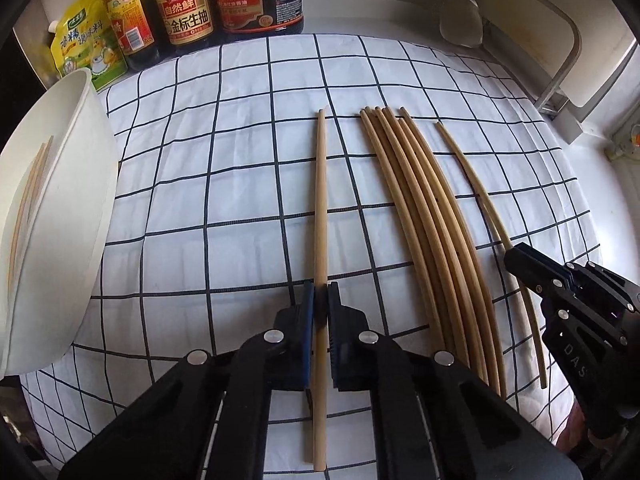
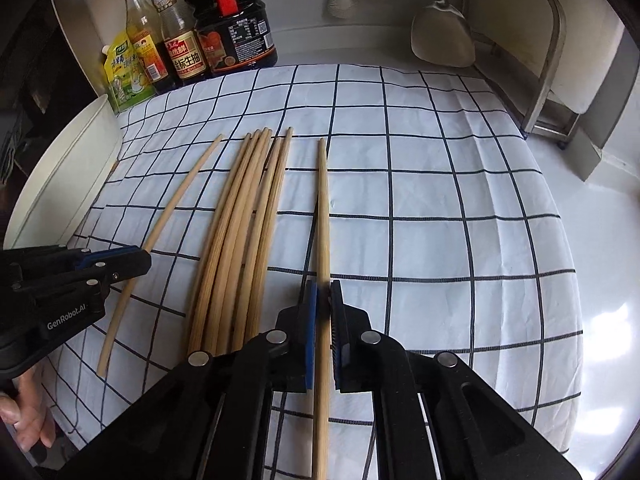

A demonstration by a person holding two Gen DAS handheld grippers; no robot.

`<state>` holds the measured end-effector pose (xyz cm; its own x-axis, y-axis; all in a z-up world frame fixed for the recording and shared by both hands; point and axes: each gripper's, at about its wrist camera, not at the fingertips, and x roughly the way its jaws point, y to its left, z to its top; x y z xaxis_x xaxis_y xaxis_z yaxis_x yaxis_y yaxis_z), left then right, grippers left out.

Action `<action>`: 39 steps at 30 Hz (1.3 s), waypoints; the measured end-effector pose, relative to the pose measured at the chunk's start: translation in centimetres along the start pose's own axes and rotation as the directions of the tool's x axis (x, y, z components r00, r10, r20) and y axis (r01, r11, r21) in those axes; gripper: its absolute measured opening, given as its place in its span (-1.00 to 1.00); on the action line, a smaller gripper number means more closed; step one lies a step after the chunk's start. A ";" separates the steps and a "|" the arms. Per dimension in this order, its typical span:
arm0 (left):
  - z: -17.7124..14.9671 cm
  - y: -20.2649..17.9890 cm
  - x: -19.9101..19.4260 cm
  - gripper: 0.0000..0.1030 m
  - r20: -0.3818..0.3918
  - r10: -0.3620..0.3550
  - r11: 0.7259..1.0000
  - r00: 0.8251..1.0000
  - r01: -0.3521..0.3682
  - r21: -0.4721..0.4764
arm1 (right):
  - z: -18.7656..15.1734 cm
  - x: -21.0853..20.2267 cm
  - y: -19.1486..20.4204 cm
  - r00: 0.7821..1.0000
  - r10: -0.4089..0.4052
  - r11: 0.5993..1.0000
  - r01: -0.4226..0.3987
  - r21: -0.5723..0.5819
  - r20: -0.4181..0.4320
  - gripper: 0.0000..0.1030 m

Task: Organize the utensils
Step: 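Grasp another chopstick with the left tool while the right tool grasps one too, then carry the held chopstick over the white bowl with the left tool while the right tool carries its own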

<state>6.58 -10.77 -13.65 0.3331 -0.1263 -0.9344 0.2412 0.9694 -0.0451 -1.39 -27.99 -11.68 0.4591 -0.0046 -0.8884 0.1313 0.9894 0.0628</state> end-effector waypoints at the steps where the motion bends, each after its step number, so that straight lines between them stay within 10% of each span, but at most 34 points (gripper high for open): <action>1: -0.1 0.2 -0.2 -0.86 -0.006 0.000 1.000 1.000 0.000 0.001 | 0.0 -0.4 0.0 1.000 0.008 1.000 -0.008 0.021 0.002 -0.88; 19: 1.1 5.0 -10.6 -0.86 0.110 -0.103 0.990 0.989 0.091 0.112 | 3.0 -8.2 7.7 0.990 0.095 0.992 -0.103 0.071 0.108 -0.88; 30: 2.3 16.4 -16.4 -0.86 0.249 -0.050 0.999 0.967 0.047 0.018 | 8.4 -7.7 19.0 0.967 0.214 0.976 -0.207 -0.064 0.139 -0.87; 39: 1.5 26.8 -13.7 -0.85 0.190 0.041 0.993 0.981 -0.018 -0.118 | 11.5 -2.3 30.0 0.953 0.300 0.937 -0.287 -0.198 0.039 -0.87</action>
<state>9.79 16.63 -1.51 0.5094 -0.1243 -0.8515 0.1255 0.9897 -0.0694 11.63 0.06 -2.49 0.5115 0.2870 -0.8099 -0.1827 0.9573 0.2239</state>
